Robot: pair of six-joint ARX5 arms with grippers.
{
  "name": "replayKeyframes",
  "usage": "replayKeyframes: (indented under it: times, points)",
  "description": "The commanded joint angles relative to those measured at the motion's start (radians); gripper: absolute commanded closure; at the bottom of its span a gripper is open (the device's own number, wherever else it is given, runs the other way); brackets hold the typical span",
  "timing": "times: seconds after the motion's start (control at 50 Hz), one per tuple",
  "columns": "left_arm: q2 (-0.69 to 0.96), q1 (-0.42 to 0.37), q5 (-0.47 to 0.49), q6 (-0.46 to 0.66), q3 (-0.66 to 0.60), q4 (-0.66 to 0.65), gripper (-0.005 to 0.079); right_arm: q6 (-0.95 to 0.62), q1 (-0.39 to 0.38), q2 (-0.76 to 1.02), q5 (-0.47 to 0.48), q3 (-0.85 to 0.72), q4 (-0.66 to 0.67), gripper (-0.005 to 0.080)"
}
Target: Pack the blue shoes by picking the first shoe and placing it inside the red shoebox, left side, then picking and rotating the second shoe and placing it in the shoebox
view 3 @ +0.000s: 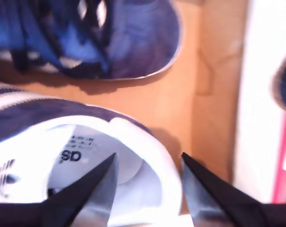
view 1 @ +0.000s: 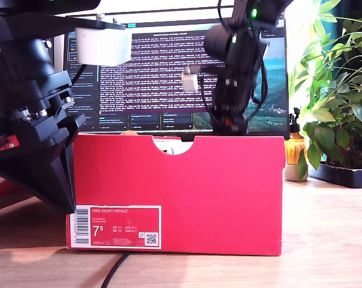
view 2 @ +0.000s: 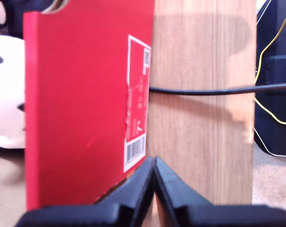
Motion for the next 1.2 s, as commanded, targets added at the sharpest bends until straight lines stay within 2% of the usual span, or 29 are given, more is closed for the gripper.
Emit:
replayKeyframes:
  times: [0.0, 0.24, 0.34, 0.42, 0.48, 0.5, 0.64, 0.74, 0.96, 1.18]
  points:
    - [0.011, -0.001, 0.002, 0.003, -0.006, 0.006, 0.0761, 0.036, 0.016, -0.04, 0.0, 0.004, 0.014, 0.0379]
    - [0.011, -0.001, 0.021, 0.002, -0.006, 0.007, 0.0761, 0.131, 0.072, -0.13, 0.029, 0.008, 0.122, 0.0378]
    - [0.011, -0.001, 0.024, 0.002, -0.006, 0.008, 0.0761, 0.256, 0.093, -0.171, 0.035, 0.019, 0.12, 0.0398]
    - [0.011, -0.001, 0.026, 0.002, -0.006, 0.008, 0.0761, 0.351, 0.1, -0.201, 0.043, 0.019, 0.117, 0.0552]
    - [0.011, -0.001, 0.034, 0.002, -0.006, 0.007, 0.0761, 0.419, 0.101, -0.224, 0.046, 0.019, 0.099, 0.0755]
    - [0.011, -0.001, 0.04, 0.002, -0.006, 0.007, 0.0761, 0.437, 0.101, -0.232, 0.045, 0.019, 0.094, 0.0765]
    - [0.011, -0.001, 0.074, 0.002, -0.006, 0.019, 0.0761, 0.667, 0.091, -0.268, 0.045, 0.019, 0.056, 0.0765]
    - [0.011, -0.001, 0.091, 0.001, -0.006, 0.033, 0.0761, 0.752, 0.064, -0.283, 0.044, 0.019, -0.004, 0.0765]
    - [0.011, 0.002, 0.056, 0.003, -0.006, -0.016, 0.0761, 0.822, -0.017, -0.285, -0.048, 0.019, -0.158, 0.0765]
    - [-0.008, 0.015, 0.0, -0.01, -0.006, -0.125, 0.0761, 0.886, -0.136, -0.296, -0.082, 0.019, -0.169, 0.0765]
